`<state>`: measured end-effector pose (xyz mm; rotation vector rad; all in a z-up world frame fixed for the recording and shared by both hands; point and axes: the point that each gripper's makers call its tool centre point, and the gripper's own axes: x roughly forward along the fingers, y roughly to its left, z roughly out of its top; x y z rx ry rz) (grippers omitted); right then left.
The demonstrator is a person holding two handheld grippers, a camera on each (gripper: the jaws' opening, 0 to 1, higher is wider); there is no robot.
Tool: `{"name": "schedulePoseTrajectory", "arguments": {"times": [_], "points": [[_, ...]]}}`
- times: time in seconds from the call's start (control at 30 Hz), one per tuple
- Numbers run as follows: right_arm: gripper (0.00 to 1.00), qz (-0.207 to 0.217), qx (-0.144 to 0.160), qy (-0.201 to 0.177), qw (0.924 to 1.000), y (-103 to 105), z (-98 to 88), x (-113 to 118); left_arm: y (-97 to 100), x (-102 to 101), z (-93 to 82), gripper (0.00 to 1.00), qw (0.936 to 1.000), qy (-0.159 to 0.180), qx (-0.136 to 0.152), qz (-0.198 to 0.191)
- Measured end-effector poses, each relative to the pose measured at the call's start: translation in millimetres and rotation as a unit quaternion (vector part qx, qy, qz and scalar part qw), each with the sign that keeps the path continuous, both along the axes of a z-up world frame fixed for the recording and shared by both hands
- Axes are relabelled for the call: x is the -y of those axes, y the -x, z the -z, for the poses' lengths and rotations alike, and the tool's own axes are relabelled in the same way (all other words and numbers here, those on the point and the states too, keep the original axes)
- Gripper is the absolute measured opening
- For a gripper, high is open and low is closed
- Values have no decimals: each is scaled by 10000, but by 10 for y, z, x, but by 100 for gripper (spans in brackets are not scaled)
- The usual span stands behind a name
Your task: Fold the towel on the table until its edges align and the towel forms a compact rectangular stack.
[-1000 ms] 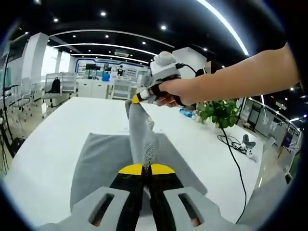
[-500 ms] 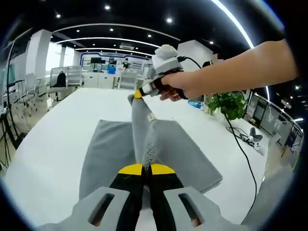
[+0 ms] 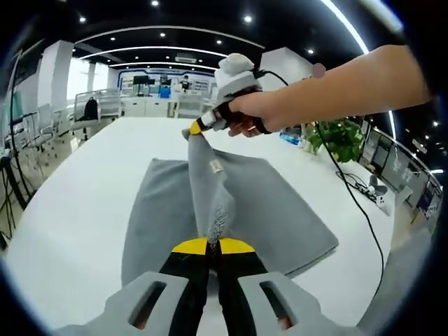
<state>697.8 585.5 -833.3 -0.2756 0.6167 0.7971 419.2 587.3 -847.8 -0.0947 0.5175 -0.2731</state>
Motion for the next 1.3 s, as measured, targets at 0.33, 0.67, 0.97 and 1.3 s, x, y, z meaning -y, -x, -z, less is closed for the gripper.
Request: {"name": "schedulePoseTrajectory", "arguments": {"times": [0.33, 0.67, 0.97, 1.3], "points": [[3, -189, -99, 151, 9997, 2, 229, -197, 18, -143, 230, 3, 9997, -65, -222, -46], [5, -236, -101, 284, 9993, 26, 328, -227, 32, -224, 394, 3, 9991, -128, -405, -74], [9, -366, 79, -207, 9991, 47, 231, -382, 104, -290, 506, 5, 9981, -182, -559, -182], [14, -465, 106, -279, 9985, 56, 152, -433, 112, -484, 471, 15, 9966, -491, -464, -465]]}}
